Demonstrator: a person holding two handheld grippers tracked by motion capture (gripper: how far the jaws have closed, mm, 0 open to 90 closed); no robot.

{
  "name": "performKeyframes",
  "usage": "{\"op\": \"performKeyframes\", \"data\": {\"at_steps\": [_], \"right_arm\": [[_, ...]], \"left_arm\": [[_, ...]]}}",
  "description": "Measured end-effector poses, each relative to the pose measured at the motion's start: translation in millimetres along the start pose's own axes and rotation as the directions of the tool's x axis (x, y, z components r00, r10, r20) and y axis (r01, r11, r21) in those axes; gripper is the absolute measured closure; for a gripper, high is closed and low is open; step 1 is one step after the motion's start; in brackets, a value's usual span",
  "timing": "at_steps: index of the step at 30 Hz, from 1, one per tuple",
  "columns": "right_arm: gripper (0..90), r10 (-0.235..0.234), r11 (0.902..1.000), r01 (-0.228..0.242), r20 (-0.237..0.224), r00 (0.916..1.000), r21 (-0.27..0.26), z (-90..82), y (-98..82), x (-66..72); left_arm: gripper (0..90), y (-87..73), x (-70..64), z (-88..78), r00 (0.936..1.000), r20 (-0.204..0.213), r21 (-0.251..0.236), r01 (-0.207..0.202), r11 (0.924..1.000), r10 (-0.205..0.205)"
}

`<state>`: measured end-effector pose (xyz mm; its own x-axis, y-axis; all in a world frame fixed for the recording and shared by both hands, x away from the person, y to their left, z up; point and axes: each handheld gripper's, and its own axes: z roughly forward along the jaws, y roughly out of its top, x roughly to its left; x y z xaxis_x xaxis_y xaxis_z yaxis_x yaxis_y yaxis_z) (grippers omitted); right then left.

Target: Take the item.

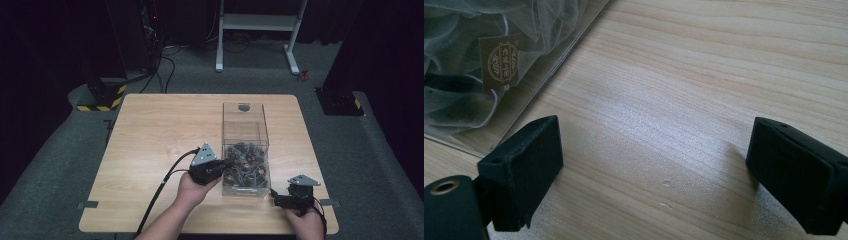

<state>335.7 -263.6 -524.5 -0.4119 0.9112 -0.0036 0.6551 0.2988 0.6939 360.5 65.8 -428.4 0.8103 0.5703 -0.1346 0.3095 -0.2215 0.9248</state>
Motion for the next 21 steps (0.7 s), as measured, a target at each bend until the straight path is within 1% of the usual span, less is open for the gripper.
{"op": "performKeyframes", "data": {"at_steps": [5,12,21], "right_arm": [[7.8,0.0,1.0,0.0,0.0,1.0,0.0,0.0,0.0,0.0],[7.8,0.0,1.0,0.0,0.0,1.0,0.0,0.0,0.0,0.0],[7.9,0.0,1.0,0.0,0.0,1.0,0.0,0.0,0.0,0.0]], "left_arm": [[90.0,2.1,0.2,-4.6,1.0,-0.003,-0.021,0.005,0.9998,-0.005],[90.0,4.6,2.5,-11.0,0.9999,-0.01,-0.034,0.004,0.9994,-0.004],[90.0,6.7,8.8,-21.6,0.9993,-0.035,-0.046,0.007,0.9989,-0.009]]}}
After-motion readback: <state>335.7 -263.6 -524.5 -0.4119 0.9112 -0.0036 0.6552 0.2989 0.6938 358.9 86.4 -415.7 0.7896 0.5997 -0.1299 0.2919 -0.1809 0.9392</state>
